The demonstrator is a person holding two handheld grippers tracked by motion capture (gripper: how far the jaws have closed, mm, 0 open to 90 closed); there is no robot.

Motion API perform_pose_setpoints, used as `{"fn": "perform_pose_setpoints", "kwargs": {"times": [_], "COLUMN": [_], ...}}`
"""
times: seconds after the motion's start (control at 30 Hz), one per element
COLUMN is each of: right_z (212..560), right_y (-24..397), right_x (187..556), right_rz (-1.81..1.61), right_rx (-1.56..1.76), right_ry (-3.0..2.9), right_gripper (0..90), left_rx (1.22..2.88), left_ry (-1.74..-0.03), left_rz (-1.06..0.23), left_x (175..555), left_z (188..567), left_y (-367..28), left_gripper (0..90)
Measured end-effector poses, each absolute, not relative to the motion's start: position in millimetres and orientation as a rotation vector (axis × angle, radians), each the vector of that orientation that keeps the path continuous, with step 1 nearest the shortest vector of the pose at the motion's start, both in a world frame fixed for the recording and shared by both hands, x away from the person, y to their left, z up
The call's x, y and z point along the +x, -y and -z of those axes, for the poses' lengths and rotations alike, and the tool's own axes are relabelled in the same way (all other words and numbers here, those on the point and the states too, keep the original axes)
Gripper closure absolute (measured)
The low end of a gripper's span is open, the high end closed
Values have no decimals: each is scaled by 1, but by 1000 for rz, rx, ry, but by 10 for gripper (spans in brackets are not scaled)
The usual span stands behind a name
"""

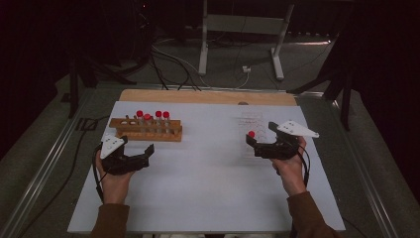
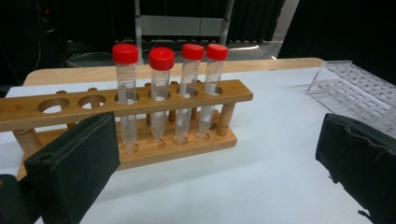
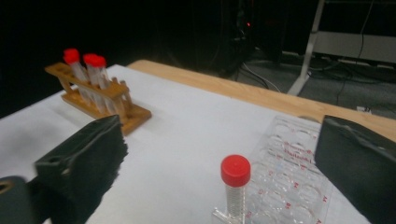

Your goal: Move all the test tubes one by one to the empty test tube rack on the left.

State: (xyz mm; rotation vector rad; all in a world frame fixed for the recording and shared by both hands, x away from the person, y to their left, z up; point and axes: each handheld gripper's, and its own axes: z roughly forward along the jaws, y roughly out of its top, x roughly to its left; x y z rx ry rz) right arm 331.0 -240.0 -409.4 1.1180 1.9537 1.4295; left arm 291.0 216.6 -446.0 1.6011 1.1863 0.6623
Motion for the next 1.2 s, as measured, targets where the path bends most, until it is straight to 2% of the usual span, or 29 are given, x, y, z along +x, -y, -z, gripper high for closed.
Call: {"fn": "perform_pose_setpoints", "kwargs": {"times": [0.37, 0.5, 0.87, 1.1, 1.2], "right_z": [436, 443, 460, 461, 460], "right_y": [234, 234, 232, 231, 231], "right_x": [351, 353, 357, 358, 357], "right_rz": [-1301, -1277, -1218, -1208, -1201], "right_rx": [1182, 1189, 1200, 1195, 1192], "right_ry": [-2009, -2022, -2080, -2080, -2075], "right_gripper": [100, 187, 576, 711, 725], "left_rx": [1592, 1584, 1580, 1569, 1576], "left_ry": [-1190, -1196, -1202, -1208, -1209], "left_rz": [-677, -676, -674, -669, -670], "left_x": [288, 288, 287, 287, 287], "left_z": [444, 445, 444, 444, 444], "left_y": [-217, -218, -219, -220, -220], "left_gripper": [6, 6, 6, 6, 6]}}
